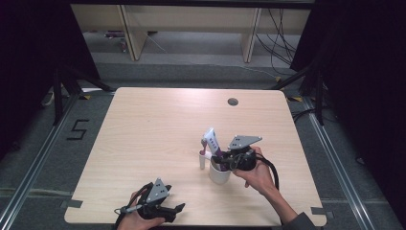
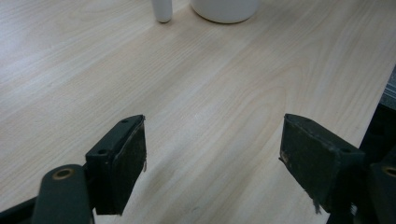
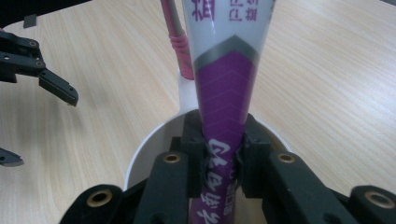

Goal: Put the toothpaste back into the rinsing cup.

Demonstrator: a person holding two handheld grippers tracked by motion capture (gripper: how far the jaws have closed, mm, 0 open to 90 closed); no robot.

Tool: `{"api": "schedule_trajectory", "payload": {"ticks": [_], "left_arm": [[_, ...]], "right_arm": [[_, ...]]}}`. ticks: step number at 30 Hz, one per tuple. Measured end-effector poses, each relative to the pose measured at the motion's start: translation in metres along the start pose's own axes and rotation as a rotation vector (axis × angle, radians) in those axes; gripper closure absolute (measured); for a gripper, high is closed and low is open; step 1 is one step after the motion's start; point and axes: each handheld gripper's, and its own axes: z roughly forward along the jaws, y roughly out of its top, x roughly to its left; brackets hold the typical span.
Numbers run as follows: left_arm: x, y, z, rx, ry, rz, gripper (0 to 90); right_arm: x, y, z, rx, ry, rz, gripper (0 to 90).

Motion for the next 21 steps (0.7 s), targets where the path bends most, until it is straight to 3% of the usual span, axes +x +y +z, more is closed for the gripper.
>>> {"api": "schedule_trajectory", "payload": {"ticks": [2,7,9,13,15,18,21], "left_arm": [[0.0014,0.0004,0.0001,0.008,0.008,0.012,22.4],[0.0015,0.0002,-0.0001,0.01,0.008,0.016,22.4],[0.001,0.0003,0.0004,0.005,0.002,0.008,22.4],[0.0009,0.0002,0.0008,0.007,0.0,0.008,22.4],[0.0007,0.0001,0.0004,0.01,-0.002,0.01,22.4],[0.0009,0.0001,0.0014,0.005,-0.008,0.002,22.4],[0.0015,0.0003,-0.0001,0.024,-0.01,0.015,22.4]], "right_arm": [[-0.0006,-0.0004,0.0,0.001,0.005,-0.018,76.0],[0.0004,-0.0054,0.002,0.041,-0.003,-0.01,75.3],[0.0004,-0.0076,0.0016,0.026,-0.004,0.013,75.2],[0.0,-0.0073,-0.0003,0.026,0.008,0.015,74.0],[0.0015,-0.0076,-0.0008,0.028,0.007,0.032,71.6],[0.0017,-0.0079,-0.0012,0.02,-0.006,0.001,67.7],[0.0037,-0.0088,-0.0017,0.028,-0.003,0.026,63.1]]}}
